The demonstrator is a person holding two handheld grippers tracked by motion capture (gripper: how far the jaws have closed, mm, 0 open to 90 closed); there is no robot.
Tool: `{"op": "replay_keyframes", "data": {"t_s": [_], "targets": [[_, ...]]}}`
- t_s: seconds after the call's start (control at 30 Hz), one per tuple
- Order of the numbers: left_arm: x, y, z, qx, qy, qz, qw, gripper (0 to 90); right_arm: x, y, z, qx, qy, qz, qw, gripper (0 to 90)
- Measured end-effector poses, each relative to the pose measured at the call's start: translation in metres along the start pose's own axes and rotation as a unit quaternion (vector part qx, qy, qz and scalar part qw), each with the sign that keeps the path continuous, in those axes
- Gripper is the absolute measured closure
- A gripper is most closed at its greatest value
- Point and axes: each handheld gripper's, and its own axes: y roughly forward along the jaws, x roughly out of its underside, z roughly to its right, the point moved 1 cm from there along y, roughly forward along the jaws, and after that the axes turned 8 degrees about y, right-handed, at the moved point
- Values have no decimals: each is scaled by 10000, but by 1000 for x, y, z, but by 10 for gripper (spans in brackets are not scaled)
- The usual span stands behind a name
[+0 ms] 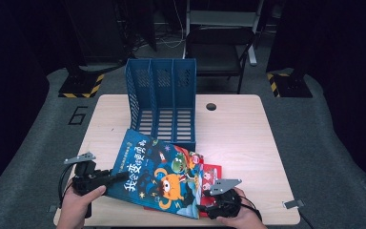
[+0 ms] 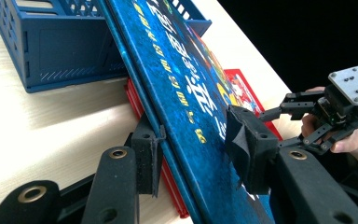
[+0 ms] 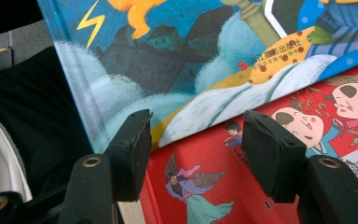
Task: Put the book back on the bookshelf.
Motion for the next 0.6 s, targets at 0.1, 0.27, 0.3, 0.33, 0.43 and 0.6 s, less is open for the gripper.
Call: {"op": "replay_keyframes", "data": {"t_s": [0.1, 0.27, 0.3, 0.33, 0.43, 0.6], "targets": [[-3, 0, 1, 88, -63, 149, 9998, 574, 1, 0, -1, 11, -8, 24, 10000, 414], [-10, -1, 4, 71, 2, 192, 9998, 568, 0, 2, -3, 37, 43, 53, 10000, 392], [-12, -2, 5, 76, 4, 178, 9998, 565, 0, 4, -4, 72, 83, 75, 9999, 388], [-14, -3, 6, 75, 48, 181, 9998, 563, -1, 4, -4, 71, 53, 83, 9999, 385], [-22, -6, 9, 62, 121, 164, 9998, 560, -2, 7, -7, 86, 88, 118, 9999, 381], [-38, -8, 19, -35, 263, 102, 9996, 561, -5, 13, -12, 62, 95, 186, 9998, 408]]}}
